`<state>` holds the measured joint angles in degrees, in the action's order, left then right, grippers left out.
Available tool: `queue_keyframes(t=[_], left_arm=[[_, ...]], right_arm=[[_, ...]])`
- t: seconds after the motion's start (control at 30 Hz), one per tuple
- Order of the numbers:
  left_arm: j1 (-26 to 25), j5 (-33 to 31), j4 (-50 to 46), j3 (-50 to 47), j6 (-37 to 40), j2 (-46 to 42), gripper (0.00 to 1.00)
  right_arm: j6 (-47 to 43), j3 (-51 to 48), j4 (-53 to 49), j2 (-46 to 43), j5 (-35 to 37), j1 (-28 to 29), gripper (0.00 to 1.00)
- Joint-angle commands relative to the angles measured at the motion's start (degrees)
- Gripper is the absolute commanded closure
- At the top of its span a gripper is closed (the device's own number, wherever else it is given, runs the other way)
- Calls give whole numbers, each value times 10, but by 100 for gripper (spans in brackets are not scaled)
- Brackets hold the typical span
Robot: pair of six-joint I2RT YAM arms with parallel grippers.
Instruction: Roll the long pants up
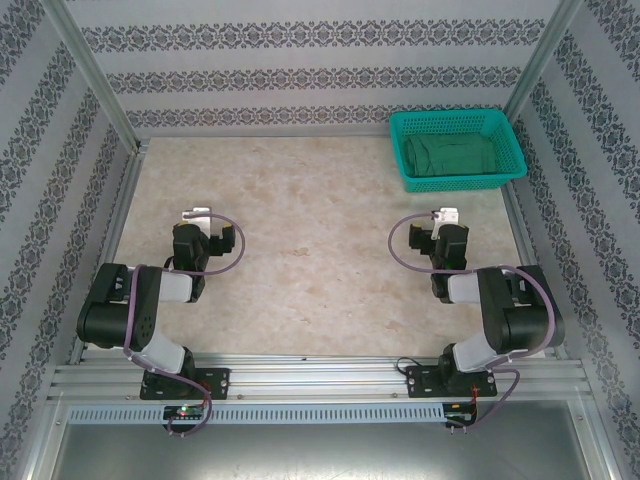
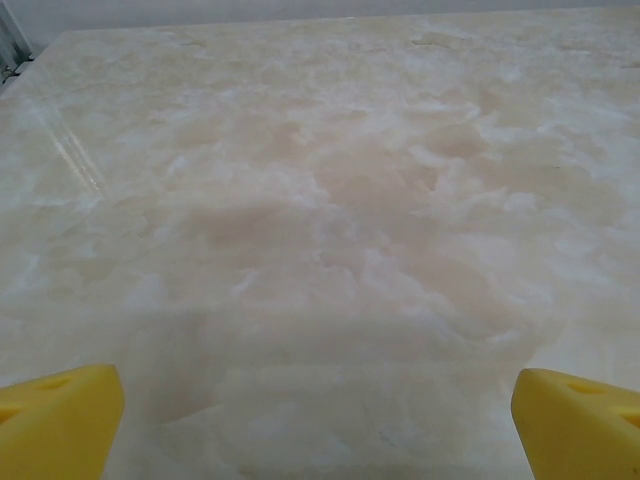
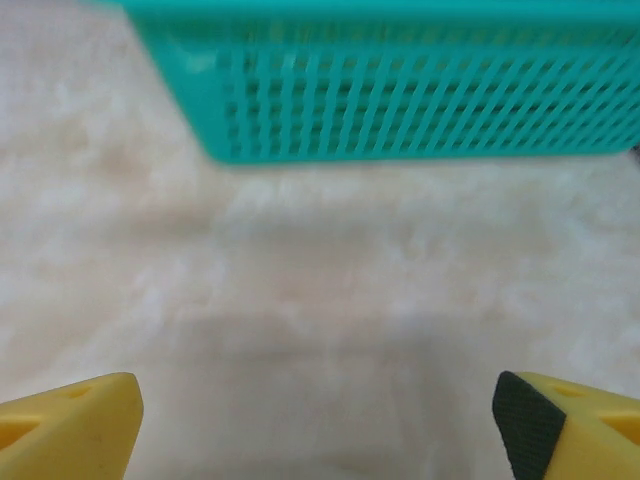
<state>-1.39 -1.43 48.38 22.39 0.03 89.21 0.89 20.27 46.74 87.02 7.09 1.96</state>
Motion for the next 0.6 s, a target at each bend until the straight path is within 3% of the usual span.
queue_keyframes(t=[0.0, 0.1, 0.57], left_arm=[[7, 14, -4, 10, 2, 2, 0], [7, 15, -4, 11, 1, 2, 0], [7, 15, -5, 11, 1, 2, 0]], right_arm=[[10, 7, 95, 9, -70, -13, 2], [2, 13, 43, -11, -2, 8, 2], [9, 17, 43, -7, -32, -6, 2]])
